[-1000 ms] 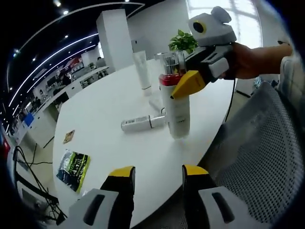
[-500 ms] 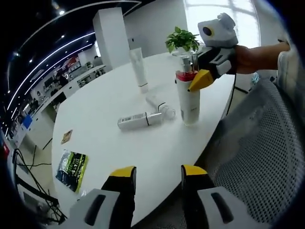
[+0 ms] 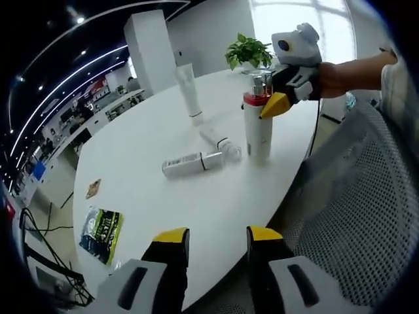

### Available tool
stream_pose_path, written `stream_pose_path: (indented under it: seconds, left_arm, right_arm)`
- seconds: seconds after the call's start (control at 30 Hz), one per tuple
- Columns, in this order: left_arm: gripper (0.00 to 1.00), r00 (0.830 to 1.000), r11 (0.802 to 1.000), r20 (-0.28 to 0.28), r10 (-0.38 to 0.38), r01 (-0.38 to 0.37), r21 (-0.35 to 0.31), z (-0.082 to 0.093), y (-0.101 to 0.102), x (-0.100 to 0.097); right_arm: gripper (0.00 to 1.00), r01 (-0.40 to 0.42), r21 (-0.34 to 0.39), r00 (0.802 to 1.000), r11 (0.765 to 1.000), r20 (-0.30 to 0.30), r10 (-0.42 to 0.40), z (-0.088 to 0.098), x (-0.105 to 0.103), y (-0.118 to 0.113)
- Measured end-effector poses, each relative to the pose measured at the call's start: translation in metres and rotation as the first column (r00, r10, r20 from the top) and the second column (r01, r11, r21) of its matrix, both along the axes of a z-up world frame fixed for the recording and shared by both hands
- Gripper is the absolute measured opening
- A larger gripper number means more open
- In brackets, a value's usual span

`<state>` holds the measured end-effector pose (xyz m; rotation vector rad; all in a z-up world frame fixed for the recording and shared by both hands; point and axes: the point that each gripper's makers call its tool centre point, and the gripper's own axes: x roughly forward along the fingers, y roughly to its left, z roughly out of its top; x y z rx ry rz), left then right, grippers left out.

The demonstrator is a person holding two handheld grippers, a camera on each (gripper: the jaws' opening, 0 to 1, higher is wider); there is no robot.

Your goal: Arrange the skincare products in the storage area until every visible bottle or jar stands upright without overlapping.

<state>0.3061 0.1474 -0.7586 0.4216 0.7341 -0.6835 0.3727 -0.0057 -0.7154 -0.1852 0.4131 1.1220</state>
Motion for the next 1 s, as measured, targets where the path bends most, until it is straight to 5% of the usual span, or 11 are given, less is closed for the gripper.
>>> stream_pose_path:
  seconds: [0.43,0.57,0.63,0.67,0.8,1.0]
  left_arm:
    - [0.32,0.999,0.999,-0.007,-0.037,0.037,0.013,-0.002,-0.003,-0.004]
    - [0.32,0.999,0.999,-0.009,-0.042,0.043,0.017,-0.003,-0.003,-0.005]
    - [0.32,0.999,0.999,-0.01,-0.045,0.045,0.02,-0.004,-0.003,-0.005]
    - [0.31,0.999,0.999,-0.01,-0.047,0.047,0.023,-0.004,-0.003,-0.005]
    - [0.31,0.999,0.998,-0.004,-0.053,0.053,0.034,-0.004,-0.003,-0.005]
    - [0.29,0.997,0.996,-0.005,-0.076,0.076,0.05,-0.005,-0.004,-0.007]
  right_arm:
    - [0.37,0.11,-0.013,0.994,0.994,-0.003,-0.11,0.006,0.007,-0.007]
    - [0.4,0.288,-0.017,0.949,0.958,-0.128,-0.287,0.002,0.008,-0.017]
    - [0.4,0.415,0.0,0.88,0.91,-0.254,-0.402,-0.001,0.003,-0.017]
    - [0.41,0.434,0.016,0.867,0.901,-0.28,-0.413,0.0,0.001,-0.015]
    - [0.44,0.487,-0.045,0.845,0.872,-0.227,-0.484,-0.005,-0.001,-0.014]
    - [0.39,0.491,-0.116,0.849,0.864,-0.161,-0.504,-0.011,0.0,-0.008]
